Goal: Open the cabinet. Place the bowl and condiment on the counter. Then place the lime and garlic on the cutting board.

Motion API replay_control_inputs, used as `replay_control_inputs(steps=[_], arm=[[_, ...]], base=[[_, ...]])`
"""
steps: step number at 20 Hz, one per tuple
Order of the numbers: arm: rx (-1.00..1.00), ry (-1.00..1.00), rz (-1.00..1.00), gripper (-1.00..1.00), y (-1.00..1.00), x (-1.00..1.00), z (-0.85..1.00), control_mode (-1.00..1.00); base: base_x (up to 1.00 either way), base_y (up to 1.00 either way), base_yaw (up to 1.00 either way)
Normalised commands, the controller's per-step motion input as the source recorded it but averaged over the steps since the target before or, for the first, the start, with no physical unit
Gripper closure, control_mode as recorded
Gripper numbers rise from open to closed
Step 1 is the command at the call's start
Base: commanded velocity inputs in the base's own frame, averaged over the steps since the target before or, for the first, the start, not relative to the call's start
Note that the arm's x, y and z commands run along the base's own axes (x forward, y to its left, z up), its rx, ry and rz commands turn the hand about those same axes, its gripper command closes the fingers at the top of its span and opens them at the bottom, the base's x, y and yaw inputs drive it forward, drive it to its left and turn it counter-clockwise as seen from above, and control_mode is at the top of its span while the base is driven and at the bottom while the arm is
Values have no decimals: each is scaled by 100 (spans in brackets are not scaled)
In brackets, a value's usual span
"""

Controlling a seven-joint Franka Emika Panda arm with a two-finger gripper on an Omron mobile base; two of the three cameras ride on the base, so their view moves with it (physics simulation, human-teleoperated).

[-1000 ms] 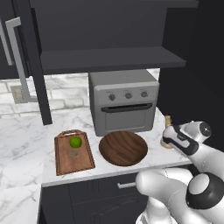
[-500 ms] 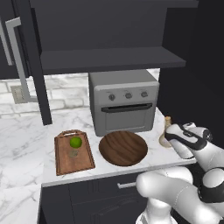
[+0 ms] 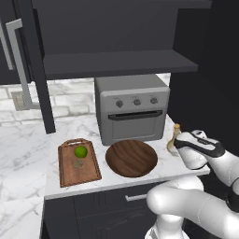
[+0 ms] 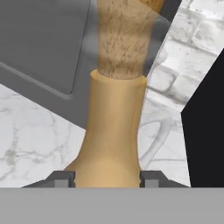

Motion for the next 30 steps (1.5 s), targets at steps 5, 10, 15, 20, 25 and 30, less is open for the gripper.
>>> replay_control_inputs(steps=[5,10,15,20,25,30], arm=[[-6,-4,0,100,50,6,-53,-100],[-4,-2,0,-100,44,0,-36,-100],[0,-1,0,-100,19,-2,-2,-100],[0,0,0,-100,14,-9,5,-100],[0,0,0,-100,10,-24,36,-100],[0,0,0,-100,42,-57,76,-100]], base=[[0,0,0],[0,0,0],[0,0,0],[0,0,0],[0,0,0],[0,0,0]])
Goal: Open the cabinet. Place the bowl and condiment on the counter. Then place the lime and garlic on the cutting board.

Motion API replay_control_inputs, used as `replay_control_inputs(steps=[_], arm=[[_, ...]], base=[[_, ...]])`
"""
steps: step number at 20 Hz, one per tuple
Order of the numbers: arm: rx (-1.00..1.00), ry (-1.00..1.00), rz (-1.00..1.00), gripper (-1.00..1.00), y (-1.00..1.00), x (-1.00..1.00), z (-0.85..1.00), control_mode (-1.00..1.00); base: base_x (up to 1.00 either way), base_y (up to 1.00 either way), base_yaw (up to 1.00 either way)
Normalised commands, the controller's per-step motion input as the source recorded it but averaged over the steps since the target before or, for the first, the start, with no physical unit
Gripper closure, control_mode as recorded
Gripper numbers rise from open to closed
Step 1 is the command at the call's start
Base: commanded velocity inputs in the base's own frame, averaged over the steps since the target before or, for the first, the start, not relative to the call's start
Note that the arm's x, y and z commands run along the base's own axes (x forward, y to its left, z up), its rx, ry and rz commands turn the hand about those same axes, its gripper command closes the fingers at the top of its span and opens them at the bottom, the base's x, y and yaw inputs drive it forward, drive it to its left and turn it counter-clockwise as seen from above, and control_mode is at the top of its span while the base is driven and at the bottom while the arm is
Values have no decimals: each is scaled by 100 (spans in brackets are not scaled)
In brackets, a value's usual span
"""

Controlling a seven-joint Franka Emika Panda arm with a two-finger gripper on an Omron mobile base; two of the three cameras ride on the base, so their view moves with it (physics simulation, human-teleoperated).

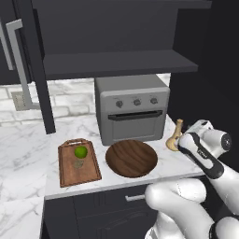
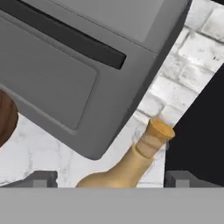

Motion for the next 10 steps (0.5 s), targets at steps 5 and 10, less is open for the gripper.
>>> replay_control_inputs(steps=[5,10], arm=[[-3,18,0,-100,94,-55,53,-100],[-6,22,0,-100,98,-34,53,-100]], base=[[0,0,0],[0,0,0]])
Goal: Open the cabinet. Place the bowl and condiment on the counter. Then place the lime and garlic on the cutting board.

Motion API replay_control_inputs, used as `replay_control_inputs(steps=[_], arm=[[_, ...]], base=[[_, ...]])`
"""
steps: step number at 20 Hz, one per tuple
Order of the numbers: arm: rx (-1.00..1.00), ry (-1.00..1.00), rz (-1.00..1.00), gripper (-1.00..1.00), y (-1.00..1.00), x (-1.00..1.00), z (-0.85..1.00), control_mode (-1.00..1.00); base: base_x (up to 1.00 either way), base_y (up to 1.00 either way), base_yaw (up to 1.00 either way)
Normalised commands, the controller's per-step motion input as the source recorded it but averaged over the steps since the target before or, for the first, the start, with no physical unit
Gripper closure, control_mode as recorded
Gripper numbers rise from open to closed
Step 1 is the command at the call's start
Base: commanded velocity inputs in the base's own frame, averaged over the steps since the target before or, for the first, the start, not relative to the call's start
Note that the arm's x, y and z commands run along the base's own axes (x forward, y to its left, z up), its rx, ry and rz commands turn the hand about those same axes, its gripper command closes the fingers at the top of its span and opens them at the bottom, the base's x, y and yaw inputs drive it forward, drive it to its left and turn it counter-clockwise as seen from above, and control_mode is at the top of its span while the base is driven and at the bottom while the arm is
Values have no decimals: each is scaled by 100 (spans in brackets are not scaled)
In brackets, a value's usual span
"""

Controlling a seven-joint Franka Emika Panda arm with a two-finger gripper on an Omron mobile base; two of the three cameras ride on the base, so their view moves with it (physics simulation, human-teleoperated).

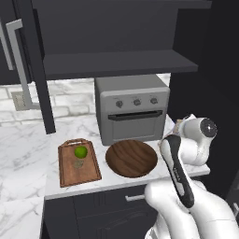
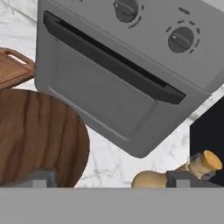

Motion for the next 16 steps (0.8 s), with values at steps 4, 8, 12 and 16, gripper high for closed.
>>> replay_control_inputs(steps=[4,8,12,16], arm=[[-7,9,0,-100,74,-17,65,-100],[-8,1,0,-100,45,-18,67,-100],[-7,0,0,-100,12,-25,75,-100],[-5,-2,0,-100,0,-47,56,-100]], base=[[0,0,0],[0,0,0],[0,0,0],[0,0,0]])
